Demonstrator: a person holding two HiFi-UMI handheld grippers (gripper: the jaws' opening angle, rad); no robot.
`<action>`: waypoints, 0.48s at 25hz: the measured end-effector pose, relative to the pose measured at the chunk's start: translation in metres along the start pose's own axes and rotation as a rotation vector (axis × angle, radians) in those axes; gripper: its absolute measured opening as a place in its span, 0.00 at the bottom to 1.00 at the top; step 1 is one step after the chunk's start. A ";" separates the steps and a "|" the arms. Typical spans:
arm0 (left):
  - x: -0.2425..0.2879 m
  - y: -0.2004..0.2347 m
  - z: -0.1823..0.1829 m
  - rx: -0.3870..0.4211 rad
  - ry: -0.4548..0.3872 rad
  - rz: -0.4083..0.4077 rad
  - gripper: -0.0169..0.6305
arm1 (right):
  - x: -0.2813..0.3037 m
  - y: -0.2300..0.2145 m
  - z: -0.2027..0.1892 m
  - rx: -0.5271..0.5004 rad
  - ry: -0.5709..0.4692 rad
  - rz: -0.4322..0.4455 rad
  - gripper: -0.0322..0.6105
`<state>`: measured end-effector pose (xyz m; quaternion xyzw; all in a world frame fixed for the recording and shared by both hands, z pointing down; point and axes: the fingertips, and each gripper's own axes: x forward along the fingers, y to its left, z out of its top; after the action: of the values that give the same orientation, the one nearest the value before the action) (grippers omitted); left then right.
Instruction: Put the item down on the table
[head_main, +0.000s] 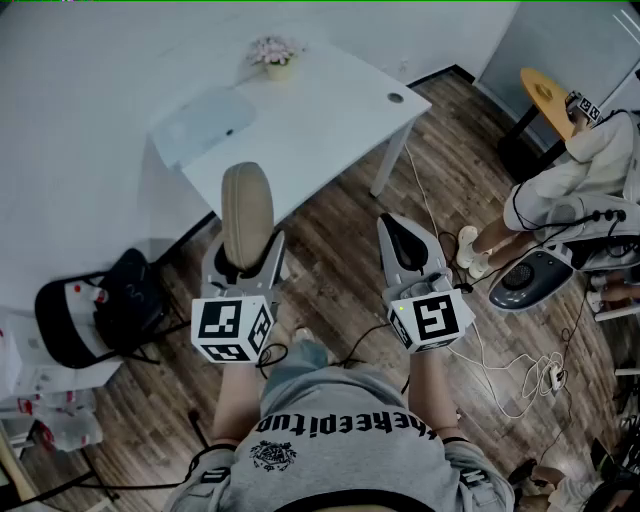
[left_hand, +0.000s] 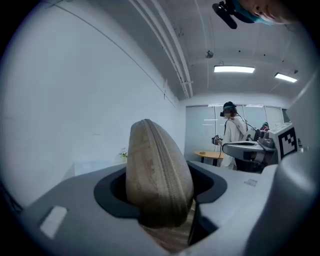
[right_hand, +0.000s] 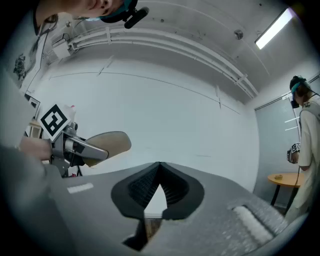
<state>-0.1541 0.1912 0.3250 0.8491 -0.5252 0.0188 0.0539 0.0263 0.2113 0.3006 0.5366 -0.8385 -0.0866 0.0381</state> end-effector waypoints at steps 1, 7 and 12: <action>0.002 0.001 0.000 0.000 0.000 -0.002 0.49 | 0.002 0.000 -0.001 0.001 0.000 -0.001 0.05; 0.009 0.006 0.001 0.005 -0.002 -0.011 0.49 | 0.011 0.000 -0.002 0.002 0.002 -0.007 0.05; 0.017 0.013 0.001 0.000 0.001 -0.019 0.49 | 0.021 -0.001 -0.005 0.000 0.010 -0.014 0.05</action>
<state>-0.1585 0.1698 0.3261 0.8541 -0.5169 0.0188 0.0543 0.0192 0.1911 0.3046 0.5428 -0.8346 -0.0844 0.0417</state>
